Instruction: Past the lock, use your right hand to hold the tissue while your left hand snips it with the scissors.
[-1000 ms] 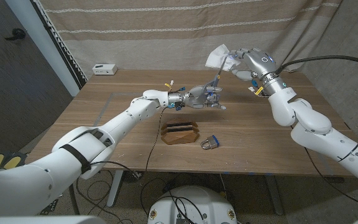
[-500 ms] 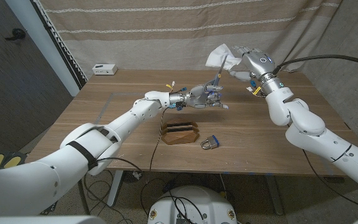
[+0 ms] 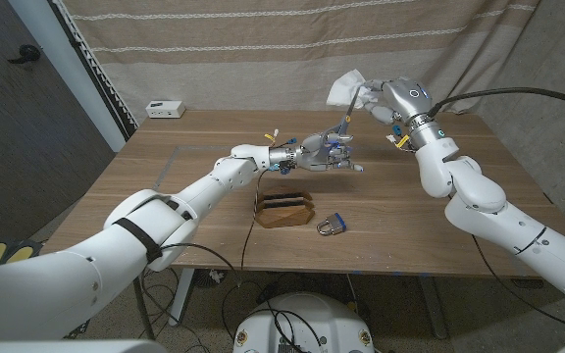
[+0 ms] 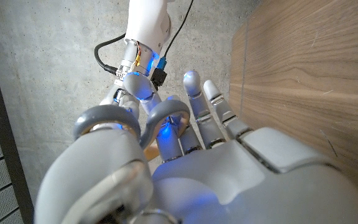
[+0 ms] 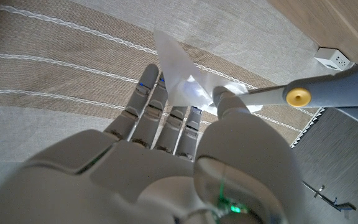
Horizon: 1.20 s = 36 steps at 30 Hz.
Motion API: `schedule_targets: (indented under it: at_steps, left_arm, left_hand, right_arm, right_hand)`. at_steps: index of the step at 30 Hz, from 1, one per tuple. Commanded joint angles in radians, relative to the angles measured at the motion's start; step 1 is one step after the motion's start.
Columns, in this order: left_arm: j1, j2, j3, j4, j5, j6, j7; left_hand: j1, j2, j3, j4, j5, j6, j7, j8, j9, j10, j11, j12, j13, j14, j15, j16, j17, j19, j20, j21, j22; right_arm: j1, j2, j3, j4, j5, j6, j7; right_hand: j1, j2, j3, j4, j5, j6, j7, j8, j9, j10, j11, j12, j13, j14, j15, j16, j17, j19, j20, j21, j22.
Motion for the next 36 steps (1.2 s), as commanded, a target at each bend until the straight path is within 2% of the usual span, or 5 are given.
schedule_targets:
  at_steps: [1, 9, 27, 32, 36]
  left_arm:
    - [-0.012, -0.024, -0.007, 0.041, 0.013, -0.011, -0.021]
    - [0.000, -0.029, -0.015, 0.030, 0.013, -0.012, -0.002]
    - [0.013, -0.035, -0.017, 0.018, 0.013, -0.012, 0.024]
    - [0.014, -0.030, -0.013, 0.006, 0.020, -0.006, 0.035]
    - [0.030, -0.006, -0.002, -0.054, 0.031, 0.015, 0.066]
  left_hand:
    - [-0.012, -0.001, 0.068, 0.055, -0.001, -0.083, -0.007, 0.002, -0.004, 0.071, -0.059, 0.007, 0.002, 0.004, -0.150, 0.010, 0.006, -0.006, 0.002, 0.007, 0.001]
    - [-0.019, -0.005, 0.082, 0.053, -0.002, -0.077, -0.006, -0.002, -0.021, 0.076, -0.058, 0.007, 0.002, 0.004, -0.150, 0.018, 0.007, -0.007, 0.002, 0.011, -0.003]
    - [-0.027, -0.044, 0.126, 0.013, -0.016, -0.010, -0.004, -0.090, -0.224, 0.068, -0.059, 0.003, -0.001, -0.007, -0.149, 0.009, -0.029, -0.013, -0.003, 0.028, -0.021]
    - [-0.031, -0.090, 0.113, -0.012, -0.021, 0.000, -0.005, -0.127, -0.287, 0.065, -0.062, 0.002, -0.002, -0.014, -0.146, 0.006, -0.036, -0.011, -0.008, 0.031, -0.027]
    - [-0.053, -0.209, 0.073, -0.043, -0.018, 0.053, -0.009, -0.150, -0.353, 0.116, -0.066, 0.008, -0.002, 0.026, -0.144, 0.033, -0.020, -0.001, -0.022, 0.031, -0.041]
  right_arm:
    - [-0.021, -0.016, 0.031, 0.036, 0.068, 0.148, -0.108]
    - [-0.038, -0.008, 0.054, 0.036, 0.122, 0.188, -0.111]
    - [-0.051, 0.017, 0.082, 0.005, 0.158, 0.143, -0.095]
    - [-0.047, 0.021, 0.077, 0.001, 0.153, 0.122, -0.083]
    - [-0.045, 0.029, 0.069, -0.009, 0.143, 0.083, -0.068]
  right_hand:
    - [0.093, 0.017, 0.017, -0.010, -0.022, 0.157, -0.012, 0.042, -0.003, 0.133, -0.018, 0.024, -0.006, 0.062, -0.156, 0.010, -0.017, -0.033, -0.091, 0.034, 0.014]
    - [0.206, 0.008, 0.021, -0.019, -0.048, 0.294, 0.021, 0.070, -0.006, 0.310, -0.012, 0.091, 0.040, 0.154, -0.158, 0.021, -0.032, -0.061, -0.122, 0.107, 0.027]
    - [0.263, 0.001, 0.031, -0.018, -0.044, 0.353, 0.090, 0.078, 0.004, 0.350, 0.001, 0.168, 0.143, 0.228, -0.156, 0.031, -0.004, -0.039, -0.105, 0.177, 0.020]
    - [0.266, -0.003, 0.032, -0.018, -0.042, 0.355, 0.094, 0.077, 0.004, 0.354, 0.001, 0.174, 0.152, 0.234, -0.156, 0.029, -0.002, -0.035, -0.105, 0.182, 0.017]
    - [0.267, -0.006, 0.033, -0.018, -0.040, 0.356, 0.096, 0.076, 0.003, 0.354, 0.001, 0.177, 0.158, 0.236, -0.156, 0.026, -0.002, -0.033, -0.107, 0.184, 0.015]
